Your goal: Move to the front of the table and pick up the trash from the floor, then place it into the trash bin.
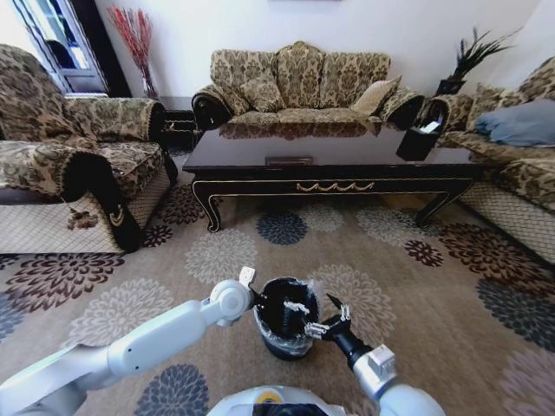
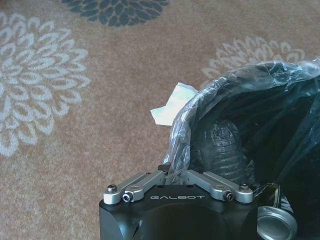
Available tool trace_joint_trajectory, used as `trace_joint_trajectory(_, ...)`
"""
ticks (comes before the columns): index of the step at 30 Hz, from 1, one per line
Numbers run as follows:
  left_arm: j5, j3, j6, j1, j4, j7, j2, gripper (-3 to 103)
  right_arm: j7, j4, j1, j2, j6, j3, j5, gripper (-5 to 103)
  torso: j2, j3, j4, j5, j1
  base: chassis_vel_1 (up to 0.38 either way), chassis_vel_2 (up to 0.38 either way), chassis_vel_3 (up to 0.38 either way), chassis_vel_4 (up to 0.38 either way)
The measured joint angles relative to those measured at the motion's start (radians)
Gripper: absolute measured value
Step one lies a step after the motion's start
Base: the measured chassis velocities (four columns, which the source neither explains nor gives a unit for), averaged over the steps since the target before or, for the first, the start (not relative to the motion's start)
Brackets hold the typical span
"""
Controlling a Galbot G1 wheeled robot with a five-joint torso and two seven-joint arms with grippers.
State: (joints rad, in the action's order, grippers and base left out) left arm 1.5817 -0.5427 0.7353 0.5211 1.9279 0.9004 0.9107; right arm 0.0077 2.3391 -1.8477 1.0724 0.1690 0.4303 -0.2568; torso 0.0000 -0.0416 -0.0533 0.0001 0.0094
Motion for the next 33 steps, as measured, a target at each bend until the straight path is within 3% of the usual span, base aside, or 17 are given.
trace_joint_trajectory(2, -0.002, 0.001, 0.0, 0.003, 0.0, 0.0, -0.001, 0, -0.002, -0.016, 0.011, 0.005, -0.033, 0.002, 0.045, 100, 0.0, 0.0, -0.0003, -0.0009, 0.0, 0.0, 0.0, 0.0, 0.0)
trace_joint_trajectory(8, -0.003, 0.011, 0.0, 0.013, 0.001, -0.003, -0.002, 0, -0.036, 0.006, 0.002, -0.004, -0.011, -0.003, -0.107, 100, 0.0, 0.0, -0.0001, -0.0002, 0.0, 0.0, 0.0, 0.0, 0.0)
trace_joint_trajectory(11, -0.005, 0.016, 0.0, 0.021, 0.001, -0.003, -0.002, 0, -0.063, -0.008, 0.014, -0.004, -0.051, 0.009, -0.032, 100, 0.0, 0.0, 0.0, 0.0, 0.0, 0.0, 0.0, 0.0, 0.0)
trace_joint_trajectory(12, -0.005, 0.016, 0.0, 0.021, 0.001, -0.003, -0.002, 0, -0.063, -0.008, 0.014, -0.004, -0.051, 0.009, -0.032, 100, 0.0, 0.0, 0.0, 0.0, 0.0, 0.0, 0.0, 0.0, 0.0)
trace_joint_trajectory(13, -0.006, 0.017, 0.0, 0.022, 0.001, -0.003, -0.003, 0, -0.049, 0.01, 0.005, -0.004, -0.025, -0.004, -0.104, 100, 0.0, 0.0, 0.0004, 0.0001, 0.0, 0.0, 0.0, 0.0, 0.0)
trace_joint_trajectory(14, -0.008, 0.017, 0.0, 0.022, 0.001, -0.003, -0.003, 0, -0.007, 0.017, 0.004, 0.013, -0.015, -0.014, -0.07, 100, 0.0, 0.0, -0.0003, -0.0006, 0.0, 0.0, 0.0, 0.0, 0.0)
trace_joint_trajectory(15, -0.008, 0.017, 0.0, 0.024, 0.001, -0.004, -0.002, 0, -0.019, -0.002, 0.017, 0.025, -0.067, -0.009, 0.0, 100, 0.0, 0.0, -0.0007, -0.0004, 0.0, 0.0, 0.0, 0.0, 0.0)
trace_joint_trajectory(16, -0.008, 0.017, 0.0, 0.024, 0.001, -0.004, -0.002, 0, -0.019, -0.002, 0.017, 0.025, -0.067, -0.009, 0.0, 100, 0.0, 0.0, -0.0007, -0.0004, 0.0, 0.0, 0.0, 0.0, 0.0)
trace_joint_trajectory(17, -0.008, 0.019, 0.0, 0.025, 0.001, -0.005, -0.003, 0, -0.023, -0.002, 0.019, 0.026, -0.059, -0.011, -0.031, 100, 0.0, 0.0, 0.0002, 0.0001, 0.0, 0.0, 0.0, 0.0, 0.0)
trace_joint_trajectory(18, -0.009, 0.019, 0.0, 0.024, -0.001, -0.004, -0.002, 0, 0.021, 0.018, 0.012, 0.037, 0.014, -0.025, -0.095, 100, 0.0, 0.0, 0.0, 0.0002, 0.0, 0.0, 0.0, 0.0, 0.0)
trace_joint_trajectory(19, -0.009, 0.018, 0.0, 0.023, -0.001, -0.004, -0.002, 0, 0.018, 0.012, 0.018, 0.048, -0.015, -0.021, -0.039, 100, 0.0, 0.0, -0.0007, -0.0006, 0.0, 0.0, 0.0, 0.0, 0.0)
trace_joint_trajectory(21, -0.008, 0.019, 0.0, 0.024, -0.001, -0.005, -0.001, 0, -0.004, 0.003, 0.027, 0.05, -0.033, -0.016, -0.04, 100, 0.0, 0.0, 0.0002, -0.0004, 0.0, 0.0, 0.0, 0.0, 0.0)
trace_joint_trajectory(23, -0.01, 0.018, 0.0, 0.022, -0.005, -0.005, -0.001, 0, 0.027, 0.024, 0.019, 0.059, 0.02, -0.028, -0.12, 100, 0.0, 0.0, -0.0007, -0.0001, 0.0, 0.0, 0.0, 0.0, 0.0)
trace_joint_trajectory(24, -0.01, 0.019, 0.0, 0.023, -0.005, -0.005, 0.0, 0, 0.014, 0.009, 0.03, 0.063, -0.027, -0.022, -0.061, 100, 0.0, 0.0, -0.0003, -0.001, 0.0, 0.0, 0.0, 0.0, 0.0)
trace_joint_trajectory(26, -0.008, 0.023, 0.0, 0.027, -0.004, -0.008, 0.001, 0, 0.002, -0.009, 0.042, 0.057, -0.049, -0.014, -0.058, 100, 0.0, 0.0, 0.0, 0.0006, 0.0, 0.0, 0.0, 0.0, 0.0)
trace_joint_trajectory(27, -0.013, 0.028, 0.0, 0.032, -0.004, -0.006, -0.004, 0, 0.004, -0.009, 0.045, 0.048, -0.044, -0.01, -0.106, 100, 0.0, 0.0, -0.0003, -0.0002, 0.0, 0.0, 0.0, 0.0, 0.0)
trace_joint_trajectory(33, -0.03, 0.065, 0.0, 0.064, 0.005, -0.018, -0.05, 0, 0.016, -0.052, 0.103, 0.007, -0.066, 0.003, -0.151, 100, 0.0, 0.0, -0.0002, -0.0004, 0.0, 0.0, 0.0, 0.0, 0.0)
